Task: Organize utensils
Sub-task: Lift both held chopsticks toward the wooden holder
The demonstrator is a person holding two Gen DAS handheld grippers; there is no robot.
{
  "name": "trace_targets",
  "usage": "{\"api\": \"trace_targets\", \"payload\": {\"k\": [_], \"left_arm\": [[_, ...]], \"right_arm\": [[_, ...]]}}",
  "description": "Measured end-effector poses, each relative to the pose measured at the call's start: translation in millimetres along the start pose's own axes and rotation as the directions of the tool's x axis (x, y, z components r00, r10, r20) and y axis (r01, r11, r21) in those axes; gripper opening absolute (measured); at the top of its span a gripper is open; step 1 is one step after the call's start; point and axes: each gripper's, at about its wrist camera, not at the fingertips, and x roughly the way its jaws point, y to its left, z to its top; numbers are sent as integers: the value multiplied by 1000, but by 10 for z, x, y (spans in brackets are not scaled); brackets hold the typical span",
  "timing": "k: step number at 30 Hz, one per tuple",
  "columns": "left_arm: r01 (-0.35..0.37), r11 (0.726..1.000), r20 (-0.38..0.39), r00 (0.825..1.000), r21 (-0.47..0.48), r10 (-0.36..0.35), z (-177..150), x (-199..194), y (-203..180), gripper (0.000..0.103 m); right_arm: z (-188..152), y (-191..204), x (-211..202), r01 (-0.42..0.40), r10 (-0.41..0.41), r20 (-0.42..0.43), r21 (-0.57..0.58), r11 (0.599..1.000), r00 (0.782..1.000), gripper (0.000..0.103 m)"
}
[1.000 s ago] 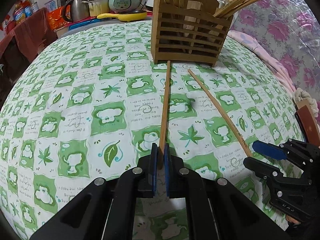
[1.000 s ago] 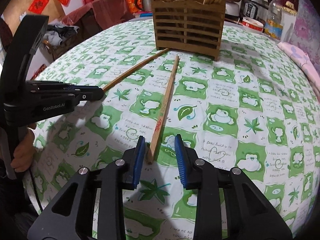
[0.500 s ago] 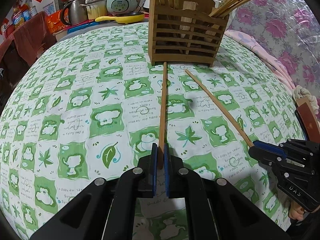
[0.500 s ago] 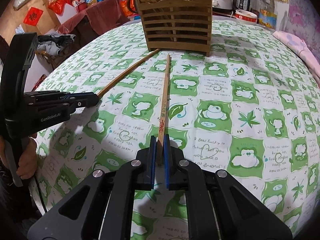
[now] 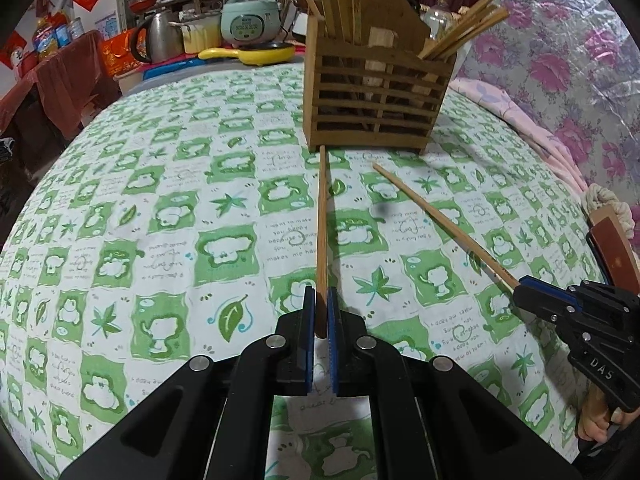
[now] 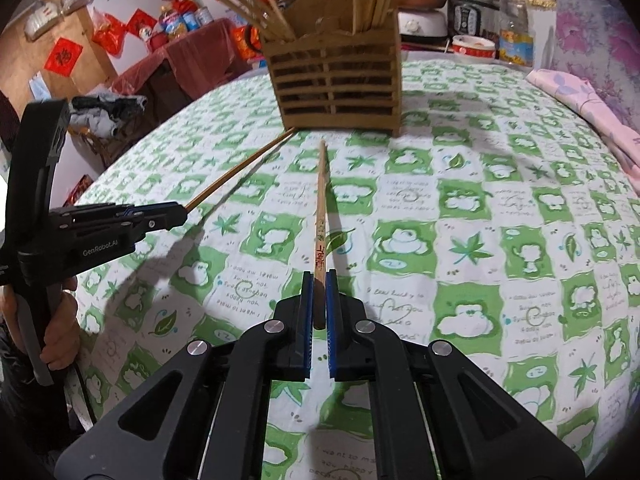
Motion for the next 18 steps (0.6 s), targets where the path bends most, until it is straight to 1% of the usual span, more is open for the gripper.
{"api": "trace_targets", "payload": {"k": [6,10,13,15,18], "left_arm": [[-7,1000,42,999,-15,8,-52,-152,11,6],[-9,1000,78,997,-8,10,-32,-312,-26,6],[-7,1000,118,993,5,6,85,-500,-85,6],[-3,1000,140,990,15,1,172,-598,-121,6],[5,1000,181,983,30,-10,379,-783,-201,6]], "right_arm": [[-1,-75,-112,-14,13,56,23,1000,998,6],[41,-105,-230,-30,27,87,32,999,996,7],[146,-120,-383,-42,37,126,36,998,991,7],[252,-104,-499,-35,30,159,30,999,987,7],[476,-56,-697,-27,23,220,14,1000,975,7]]}}
